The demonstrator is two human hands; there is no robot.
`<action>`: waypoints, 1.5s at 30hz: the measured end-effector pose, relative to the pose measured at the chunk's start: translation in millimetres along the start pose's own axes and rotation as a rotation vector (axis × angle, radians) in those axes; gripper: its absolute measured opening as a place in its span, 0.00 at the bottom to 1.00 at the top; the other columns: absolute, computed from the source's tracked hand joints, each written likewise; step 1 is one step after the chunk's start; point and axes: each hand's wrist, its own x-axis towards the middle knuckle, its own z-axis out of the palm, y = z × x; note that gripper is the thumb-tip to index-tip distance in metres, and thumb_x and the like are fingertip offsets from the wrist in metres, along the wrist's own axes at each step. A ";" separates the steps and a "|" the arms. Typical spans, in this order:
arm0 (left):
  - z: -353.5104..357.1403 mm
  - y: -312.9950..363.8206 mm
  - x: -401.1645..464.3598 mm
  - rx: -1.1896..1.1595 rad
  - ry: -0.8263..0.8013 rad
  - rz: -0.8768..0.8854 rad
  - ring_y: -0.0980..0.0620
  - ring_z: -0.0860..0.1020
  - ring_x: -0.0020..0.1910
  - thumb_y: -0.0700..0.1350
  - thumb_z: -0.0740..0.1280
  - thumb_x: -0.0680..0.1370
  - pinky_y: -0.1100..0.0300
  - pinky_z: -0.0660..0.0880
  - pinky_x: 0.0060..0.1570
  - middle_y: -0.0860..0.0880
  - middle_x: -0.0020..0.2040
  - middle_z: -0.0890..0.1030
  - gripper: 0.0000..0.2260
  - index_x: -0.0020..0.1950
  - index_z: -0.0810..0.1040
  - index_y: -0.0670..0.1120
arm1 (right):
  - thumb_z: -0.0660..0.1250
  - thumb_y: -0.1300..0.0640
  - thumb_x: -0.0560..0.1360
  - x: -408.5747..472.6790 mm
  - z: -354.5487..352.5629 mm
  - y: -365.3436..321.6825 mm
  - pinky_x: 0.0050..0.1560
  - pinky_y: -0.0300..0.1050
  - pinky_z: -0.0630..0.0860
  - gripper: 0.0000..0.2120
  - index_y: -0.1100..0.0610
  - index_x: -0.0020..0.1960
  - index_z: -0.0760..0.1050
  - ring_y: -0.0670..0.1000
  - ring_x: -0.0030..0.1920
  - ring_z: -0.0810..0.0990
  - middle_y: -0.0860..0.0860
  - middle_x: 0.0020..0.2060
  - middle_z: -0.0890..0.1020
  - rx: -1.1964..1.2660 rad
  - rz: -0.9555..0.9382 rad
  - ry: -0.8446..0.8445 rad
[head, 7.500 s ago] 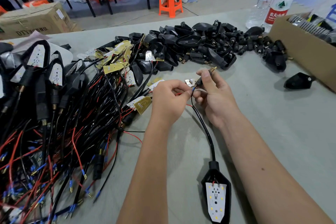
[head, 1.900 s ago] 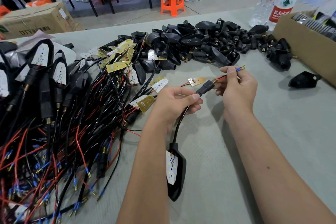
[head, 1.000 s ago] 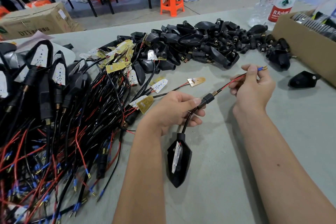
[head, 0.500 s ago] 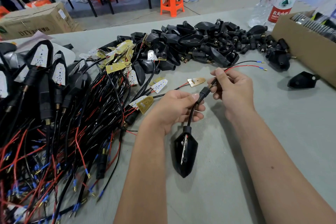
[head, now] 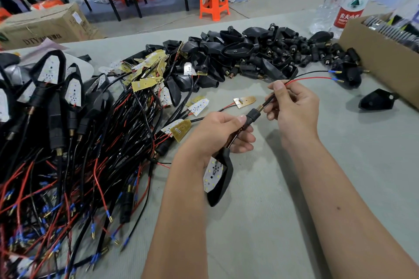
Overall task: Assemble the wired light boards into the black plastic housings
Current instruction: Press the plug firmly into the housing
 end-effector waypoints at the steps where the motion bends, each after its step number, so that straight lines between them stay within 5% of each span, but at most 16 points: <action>1: -0.1 0.3 -0.8 0.024 -0.022 -0.009 0.48 0.84 0.34 0.45 0.60 0.87 0.61 0.82 0.36 0.43 0.36 0.84 0.15 0.48 0.80 0.37 | 0.65 0.60 0.83 0.6 -0.1 0.2 0.26 0.39 0.72 0.09 0.60 0.46 0.81 0.49 0.26 0.76 0.50 0.27 0.80 0.030 0.004 0.012; 5: 2.8 2.3 -2.0 -0.012 0.002 0.019 0.47 0.83 0.35 0.47 0.64 0.85 0.61 0.81 0.36 0.44 0.39 0.84 0.12 0.53 0.79 0.38 | 0.66 0.59 0.83 4.0 -3.0 0.4 0.28 0.39 0.72 0.10 0.60 0.46 0.81 0.48 0.27 0.75 0.50 0.28 0.80 0.114 0.038 0.022; 8: 5.2 1.3 -0.2 -0.013 0.107 0.102 0.48 0.82 0.33 0.39 0.72 0.79 0.61 0.80 0.34 0.43 0.39 0.84 0.07 0.53 0.79 0.37 | 0.67 0.58 0.83 5.0 -3.7 1.7 0.30 0.39 0.73 0.09 0.60 0.47 0.81 0.49 0.29 0.76 0.51 0.30 0.81 0.141 0.109 -0.033; 14: 0.6 0.3 0.7 0.059 0.154 0.137 0.50 0.82 0.31 0.38 0.69 0.81 0.60 0.81 0.35 0.44 0.38 0.85 0.03 0.51 0.81 0.37 | 0.72 0.62 0.79 2.2 -3.0 3.0 0.30 0.35 0.70 0.06 0.64 0.44 0.82 0.46 0.30 0.75 0.53 0.32 0.81 0.113 0.201 -0.258; 21: -2.5 3.3 -3.0 0.075 0.044 0.053 0.48 0.82 0.33 0.46 0.61 0.86 0.61 0.80 0.36 0.41 0.38 0.84 0.16 0.52 0.80 0.34 | 0.72 0.62 0.79 3.6 -5.2 0.9 0.34 0.34 0.73 0.10 0.58 0.40 0.86 0.46 0.34 0.76 0.53 0.37 0.84 0.228 0.247 -0.191; 28: -5.0 1.6 -5.1 0.037 -0.017 0.034 0.48 0.82 0.34 0.45 0.63 0.85 0.60 0.80 0.39 0.43 0.37 0.84 0.14 0.49 0.81 0.37 | 0.70 0.65 0.80 2.4 -4.2 -1.2 0.36 0.33 0.75 0.05 0.62 0.47 0.83 0.45 0.35 0.77 0.54 0.38 0.85 0.362 0.305 -0.112; 35: -10.5 0.2 -8.6 0.073 -0.082 0.005 0.48 0.84 0.39 0.43 0.73 0.79 0.63 0.81 0.38 0.42 0.42 0.86 0.06 0.46 0.84 0.40 | 0.72 0.65 0.79 4.5 -4.6 -2.7 0.34 0.32 0.74 0.05 0.62 0.44 0.82 0.44 0.32 0.77 0.52 0.34 0.83 0.396 0.307 -0.015; 40: -14.8 -1.7 -8.2 -0.025 -0.109 -0.032 0.43 0.85 0.44 0.42 0.73 0.78 0.56 0.83 0.47 0.38 0.46 0.86 0.06 0.47 0.85 0.40 | 0.73 0.64 0.78 7.4 -8.6 -2.1 0.34 0.32 0.75 0.06 0.62 0.41 0.82 0.44 0.32 0.78 0.53 0.35 0.83 0.470 0.347 0.081; 45: -13.9 0.9 -8.7 0.002 -0.063 -0.047 0.44 0.85 0.38 0.45 0.68 0.83 0.59 0.81 0.37 0.39 0.45 0.86 0.09 0.52 0.82 0.39 | 0.72 0.58 0.80 8.7 -7.1 -0.5 0.31 0.35 0.74 0.08 0.62 0.45 0.81 0.46 0.32 0.77 0.52 0.35 0.82 0.452 0.364 0.002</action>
